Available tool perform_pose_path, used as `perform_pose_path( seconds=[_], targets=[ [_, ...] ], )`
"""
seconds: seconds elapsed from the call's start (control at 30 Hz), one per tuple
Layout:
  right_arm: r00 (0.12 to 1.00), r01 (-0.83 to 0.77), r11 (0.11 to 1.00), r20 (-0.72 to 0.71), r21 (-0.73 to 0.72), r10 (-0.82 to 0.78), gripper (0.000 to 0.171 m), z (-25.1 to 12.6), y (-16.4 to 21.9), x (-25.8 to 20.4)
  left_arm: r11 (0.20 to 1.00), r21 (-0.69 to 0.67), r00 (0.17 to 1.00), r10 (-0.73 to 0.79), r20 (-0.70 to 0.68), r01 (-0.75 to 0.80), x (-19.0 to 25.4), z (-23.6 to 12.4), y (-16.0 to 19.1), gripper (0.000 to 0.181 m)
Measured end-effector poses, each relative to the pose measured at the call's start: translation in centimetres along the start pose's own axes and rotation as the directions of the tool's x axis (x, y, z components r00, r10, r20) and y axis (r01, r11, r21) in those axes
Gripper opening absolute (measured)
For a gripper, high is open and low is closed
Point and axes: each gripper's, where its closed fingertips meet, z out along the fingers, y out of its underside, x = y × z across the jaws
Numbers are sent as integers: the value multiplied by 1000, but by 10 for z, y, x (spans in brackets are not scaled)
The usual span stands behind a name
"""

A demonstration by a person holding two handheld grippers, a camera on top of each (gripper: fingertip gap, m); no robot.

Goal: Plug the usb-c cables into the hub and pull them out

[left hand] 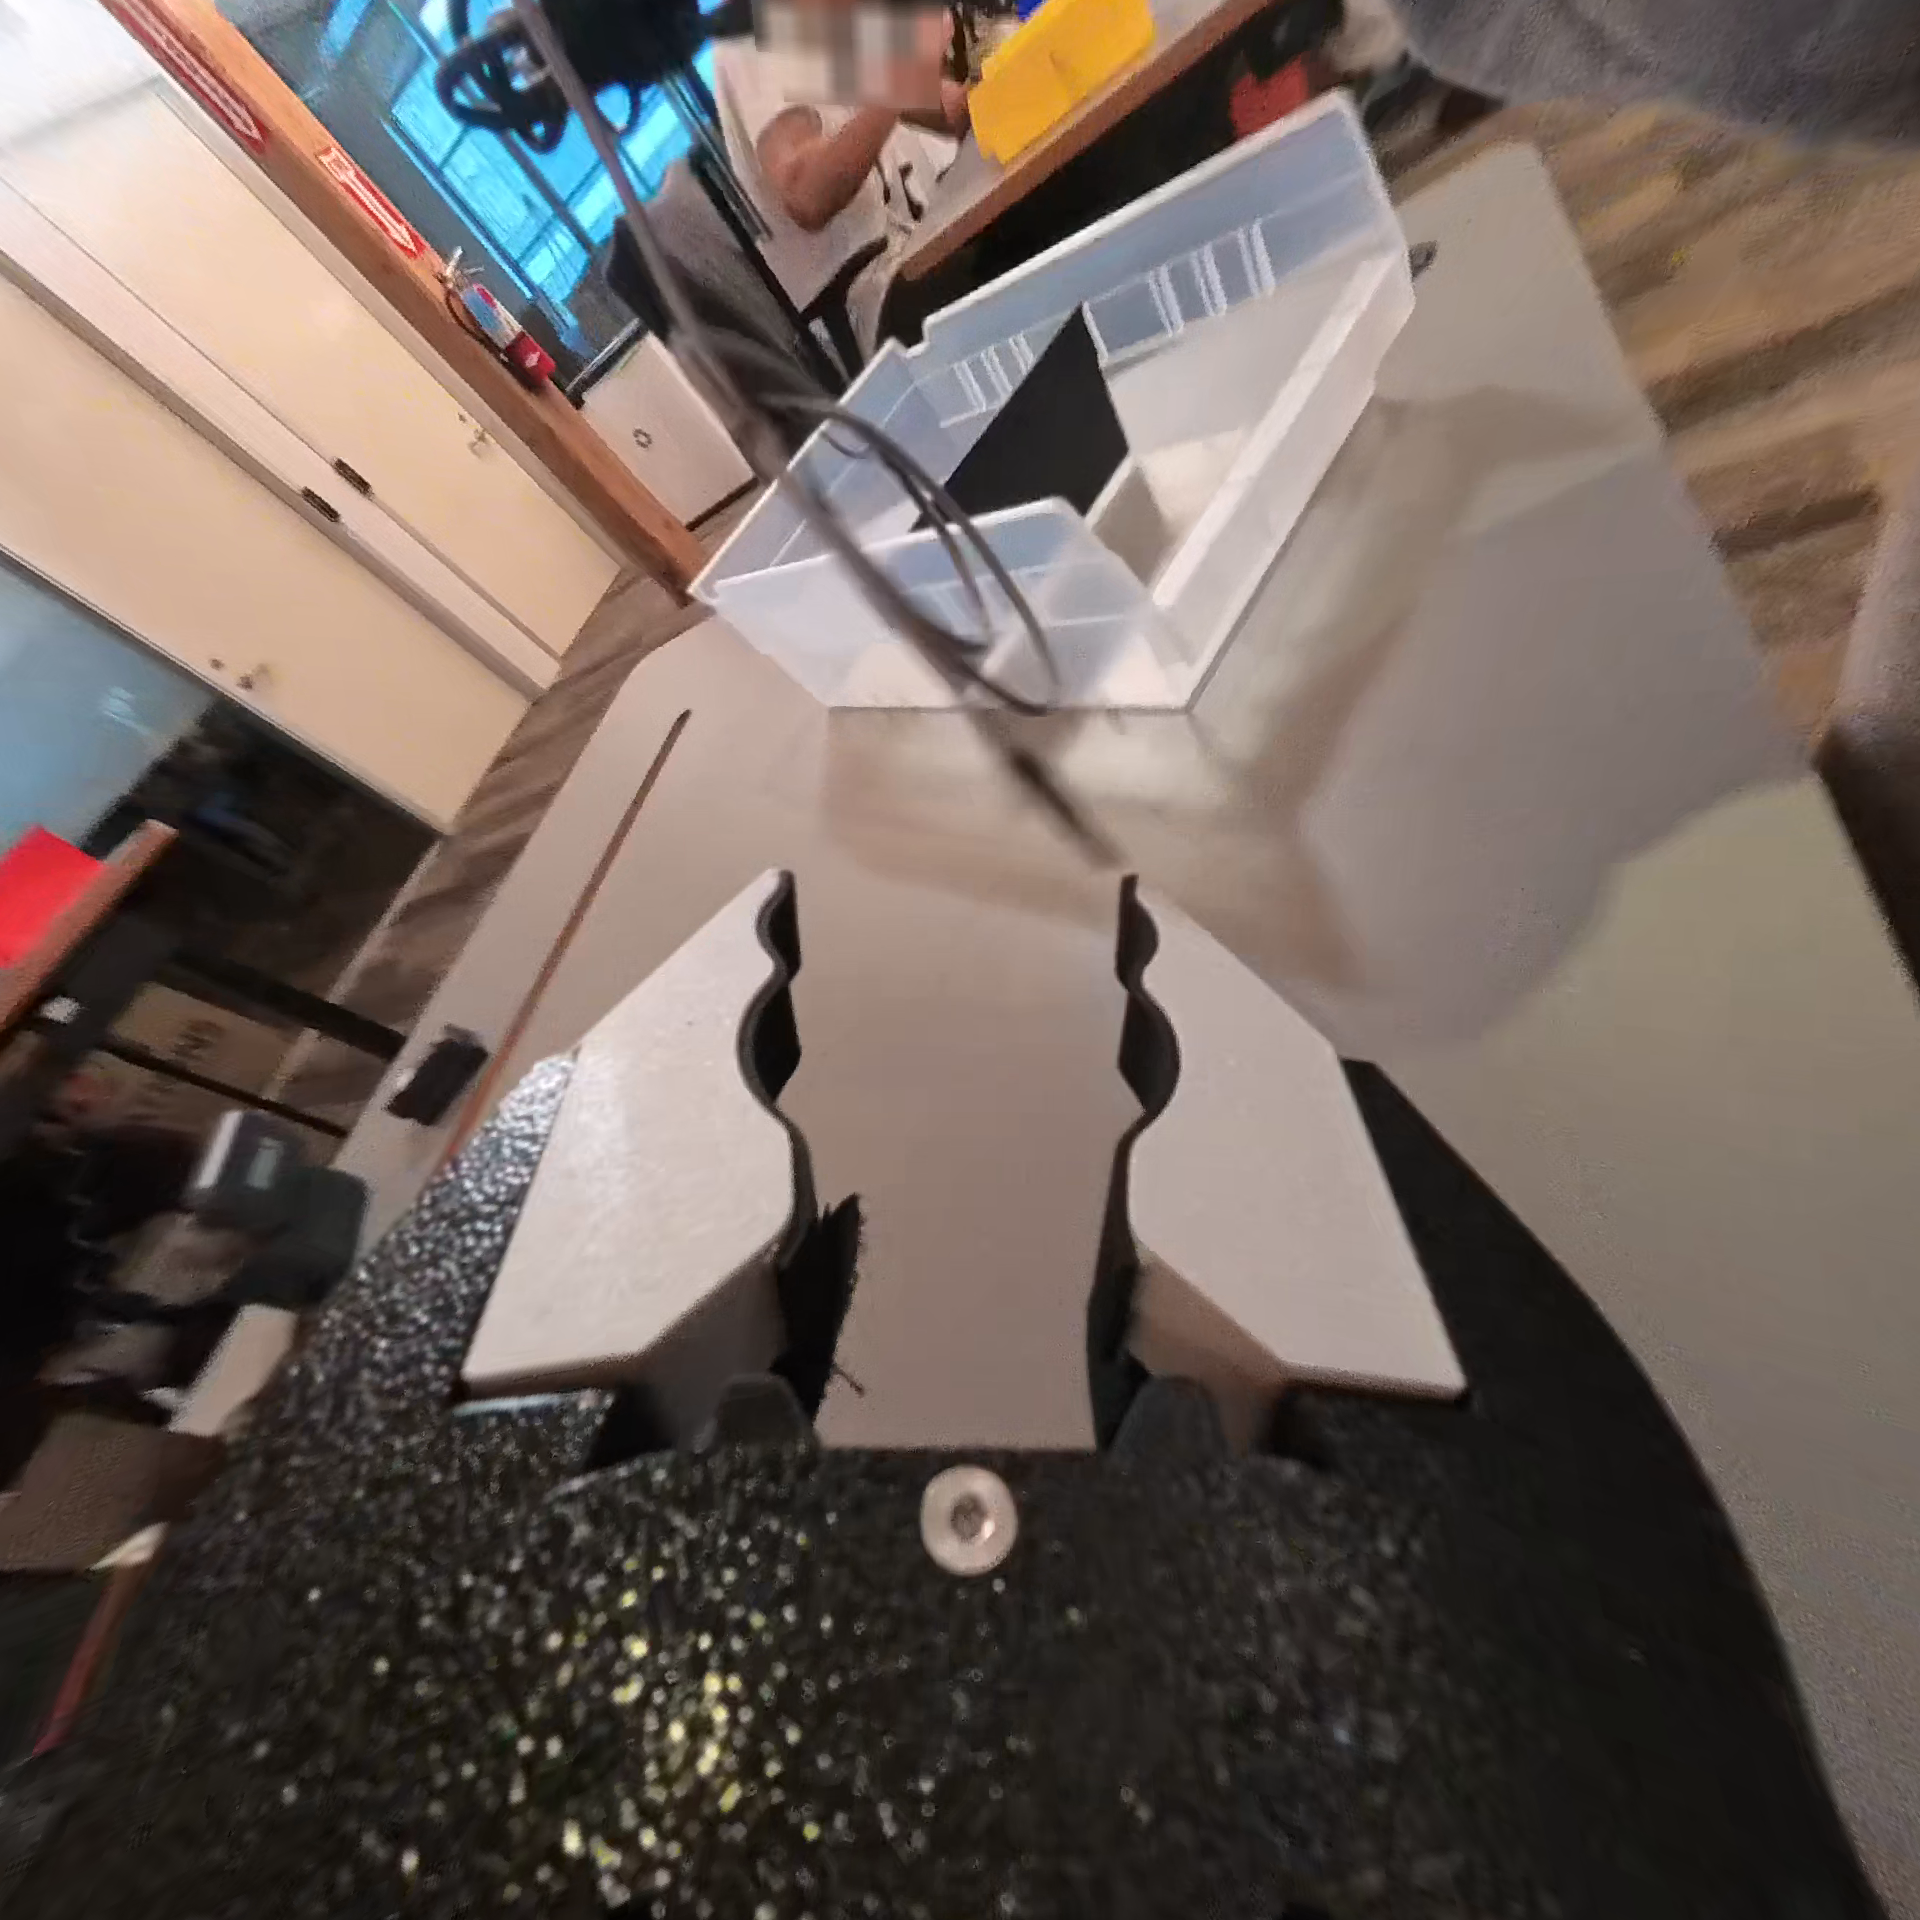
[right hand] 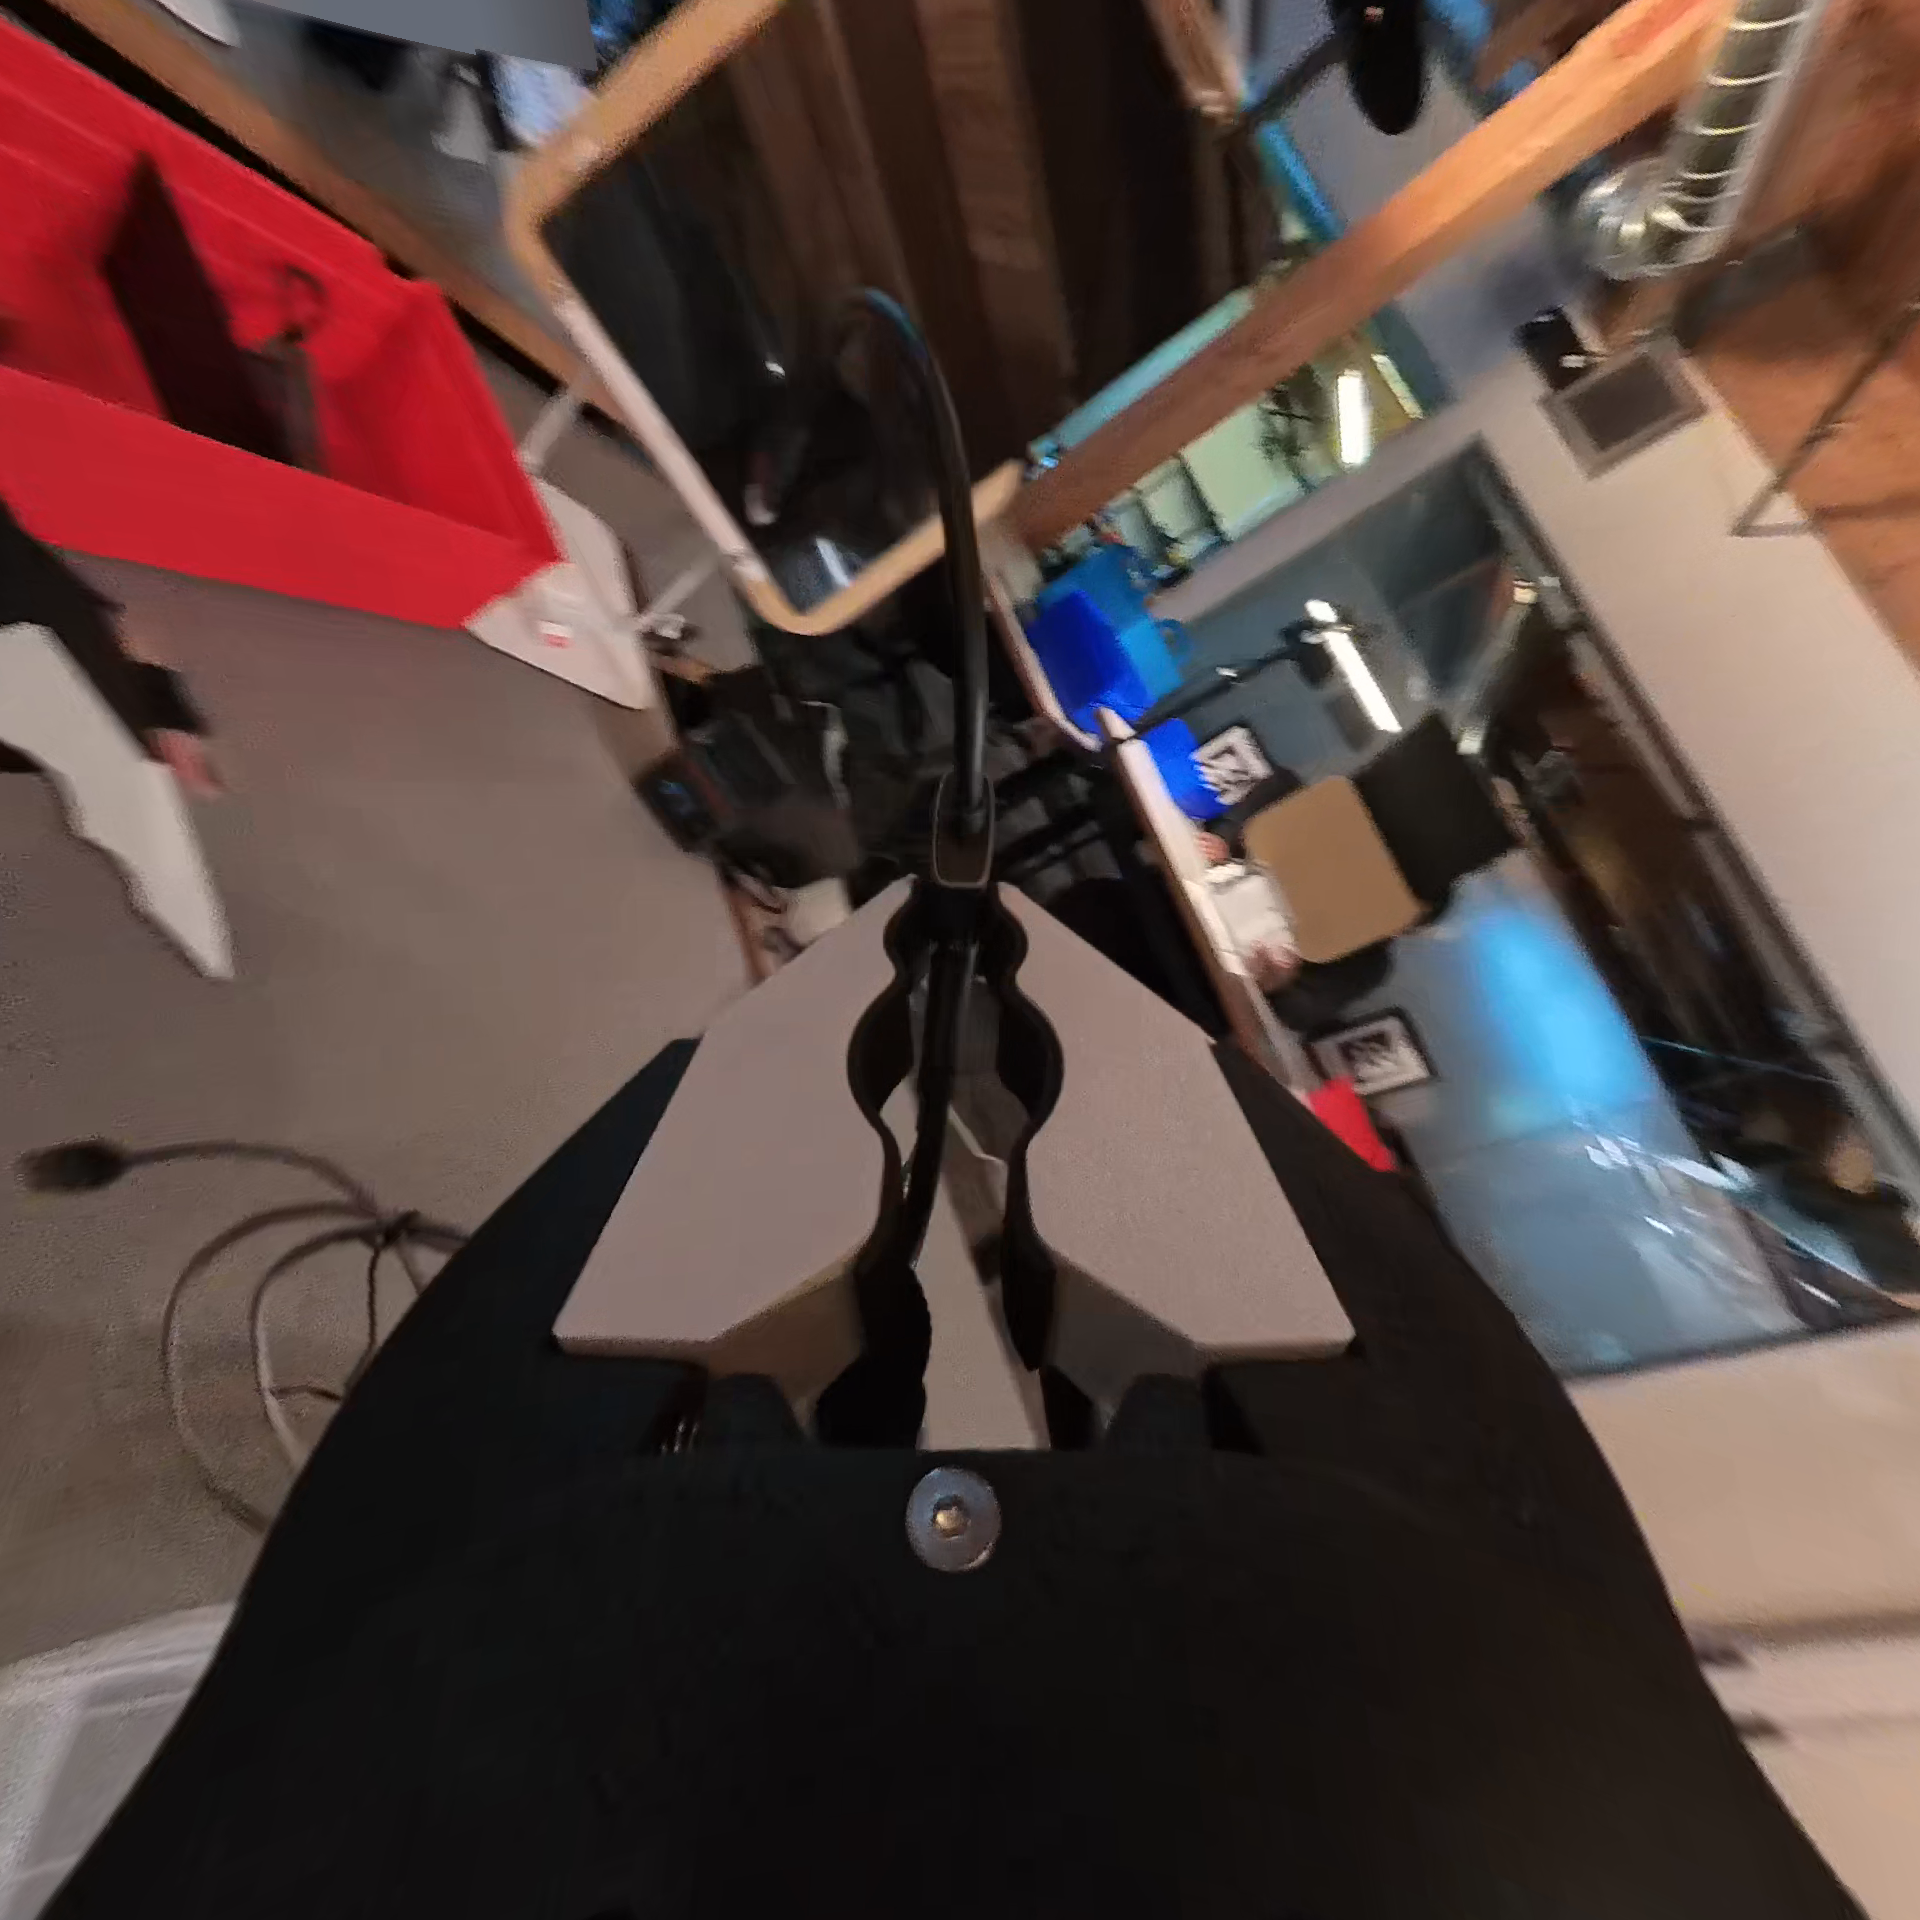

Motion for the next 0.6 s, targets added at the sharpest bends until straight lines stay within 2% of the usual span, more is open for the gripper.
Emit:
perform_pose_path(
  seconds=[0.13,0.3,0.43,0.6],
  targets=[
    [983,50,998,-178,-35,-55,9,-33,0,79,990,83,993,-118,13,117,-14,-8,0,60],
    [960,22,994,-276,-105,-51,8,-57,28,145,958,135,966,-257,27,251,-27,-11,8,55],
    [942,-26,992,-336,-120,-16,8,-69,78,161,950,122,956,-293,36,287,-30,-11,18,53],
    [877,-138,990,-463,11,127,8,-91,138,159,938,113,943,-332,24,328,-31,-9,26,50]
  ],
)
